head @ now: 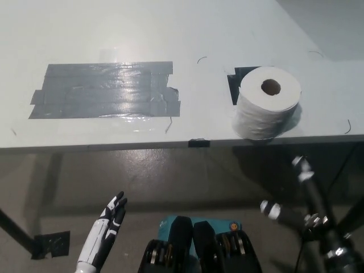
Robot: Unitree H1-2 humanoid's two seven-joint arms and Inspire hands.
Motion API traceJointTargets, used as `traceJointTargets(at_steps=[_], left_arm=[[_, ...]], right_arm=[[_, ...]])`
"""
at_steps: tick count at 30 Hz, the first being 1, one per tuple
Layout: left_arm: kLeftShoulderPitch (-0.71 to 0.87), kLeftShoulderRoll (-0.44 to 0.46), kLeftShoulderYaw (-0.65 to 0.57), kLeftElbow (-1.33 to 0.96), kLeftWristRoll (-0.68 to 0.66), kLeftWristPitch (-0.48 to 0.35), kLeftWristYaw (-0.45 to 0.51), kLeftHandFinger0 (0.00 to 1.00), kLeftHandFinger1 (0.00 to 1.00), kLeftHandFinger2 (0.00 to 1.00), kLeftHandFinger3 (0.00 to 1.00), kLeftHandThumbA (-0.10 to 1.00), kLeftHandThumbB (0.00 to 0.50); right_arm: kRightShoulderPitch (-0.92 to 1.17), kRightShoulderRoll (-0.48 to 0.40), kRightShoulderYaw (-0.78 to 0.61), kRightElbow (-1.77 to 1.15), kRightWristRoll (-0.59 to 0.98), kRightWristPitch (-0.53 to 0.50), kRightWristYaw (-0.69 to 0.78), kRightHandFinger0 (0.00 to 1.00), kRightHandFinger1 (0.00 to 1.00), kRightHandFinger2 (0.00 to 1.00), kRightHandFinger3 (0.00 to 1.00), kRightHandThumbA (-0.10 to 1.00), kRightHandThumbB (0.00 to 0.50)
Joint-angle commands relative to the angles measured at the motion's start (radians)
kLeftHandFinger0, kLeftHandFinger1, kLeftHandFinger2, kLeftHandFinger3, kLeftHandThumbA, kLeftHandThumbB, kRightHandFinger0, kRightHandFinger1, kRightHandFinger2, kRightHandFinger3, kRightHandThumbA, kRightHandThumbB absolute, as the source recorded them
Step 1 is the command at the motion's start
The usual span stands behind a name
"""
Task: A toilet paper roll is kept on the black spot on the desk infront of the robot and the robot inserts its right thumb into the hole in the centre to grab the roll. Then it passes the roll to a person.
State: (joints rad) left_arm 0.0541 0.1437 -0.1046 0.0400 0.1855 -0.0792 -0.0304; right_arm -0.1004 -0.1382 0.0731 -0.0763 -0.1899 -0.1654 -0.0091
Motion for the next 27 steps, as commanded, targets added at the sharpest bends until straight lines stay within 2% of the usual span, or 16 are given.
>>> traceJointTargets(at_steps=[1, 3, 9, 11, 14, 15, 18, 19, 21, 25, 26, 27], left_arm=[[-0.019, 0.009, -0.001, -0.021, 0.013, -0.031, -0.001, 1.00, 1.00, 1.00, 1.00, 0.99, 0.063], [-0.018, 0.006, -0.001, -0.019, 0.013, -0.035, 0.001, 1.00, 1.00, 1.00, 1.00, 0.99, 0.062], [-0.017, 0.005, 0.000, -0.027, 0.013, -0.023, 0.001, 1.00, 1.00, 1.00, 1.00, 0.97, 0.062], [-0.024, 0.006, 0.002, -0.027, 0.015, -0.022, 0.003, 1.00, 1.00, 1.00, 1.00, 0.97, 0.055], [-0.025, 0.007, 0.003, -0.028, 0.014, -0.025, 0.002, 1.00, 1.00, 1.00, 1.00, 0.98, 0.051], [-0.019, 0.006, 0.001, -0.030, 0.014, -0.027, 0.003, 1.00, 1.00, 1.00, 1.00, 0.98, 0.052], [-0.020, 0.003, 0.002, -0.039, 0.003, -0.012, -0.004, 1.00, 1.00, 1.00, 1.00, 0.98, 0.062], [-0.021, 0.003, 0.002, -0.037, 0.002, -0.014, -0.004, 1.00, 1.00, 1.00, 1.00, 0.98, 0.060], [-0.021, 0.003, 0.003, -0.038, 0.006, -0.015, -0.002, 1.00, 1.00, 1.00, 1.00, 0.98, 0.056], [-0.021, 0.003, 0.001, -0.033, 0.007, -0.019, -0.001, 1.00, 1.00, 1.00, 1.00, 0.98, 0.057], [-0.021, 0.003, 0.001, -0.032, 0.006, -0.019, -0.001, 1.00, 1.00, 1.00, 1.00, 0.98, 0.058], [-0.021, 0.002, 0.002, -0.032, 0.004, -0.016, -0.002, 1.00, 1.00, 1.00, 1.00, 0.98, 0.066]], right_arm=[[-0.170, -0.055, -0.107, -0.284, 0.090, 0.217, 0.022, 1.00, 1.00, 1.00, 1.00, 0.99, 0.357], [-0.210, -0.074, -0.123, -0.314, 0.091, 0.260, 0.032, 1.00, 1.00, 1.00, 1.00, 0.99, 0.360], [-0.503, -0.217, -0.133, -0.275, 0.078, 0.495, 0.136, 1.00, 1.00, 1.00, 1.00, 0.96, 0.312], [-0.609, -0.283, -0.097, -0.196, 0.057, 0.572, 0.199, 1.00, 1.00, 1.00, 1.00, 1.00, 0.371], [-0.765, -0.350, -0.035, -0.004, 0.052, 0.629, 0.310, 1.00, 1.00, 1.00, 1.00, 1.00, 0.402], [-0.806, -0.364, -0.016, 0.058, 0.050, 0.635, 0.347, 1.00, 1.00, 1.00, 1.00, 0.95, 0.390], [-0.944, -0.387, 0.052, 0.283, 0.054, 0.635, 0.461, 1.00, 1.00, 1.00, 1.00, 0.85, 0.402], [-0.977, -0.383, 0.063, 0.346, 0.075, 0.635, 0.487, 1.00, 1.00, 1.00, 1.00, 0.78, 0.382], [-1.056, -0.367, 0.112, 0.486, 0.040, 0.635, 0.535, 1.00, 1.00, 1.00, 1.00, 0.74, 0.432], [-1.179, -0.352, 0.218, 0.705, 0.020, 0.635, 0.644, 1.00, 1.00, 1.00, 1.00, 0.78, 0.445], [-1.202, -0.348, 0.240, 0.752, 0.016, 0.623, 0.673, 1.00, 1.00, 1.00, 1.00, 0.80, 0.425], [-1.245, -0.337, 0.292, 0.839, -0.027, 0.586, 0.721, 1.00, 1.00, 1.00, 1.00, 0.88, 0.413]])
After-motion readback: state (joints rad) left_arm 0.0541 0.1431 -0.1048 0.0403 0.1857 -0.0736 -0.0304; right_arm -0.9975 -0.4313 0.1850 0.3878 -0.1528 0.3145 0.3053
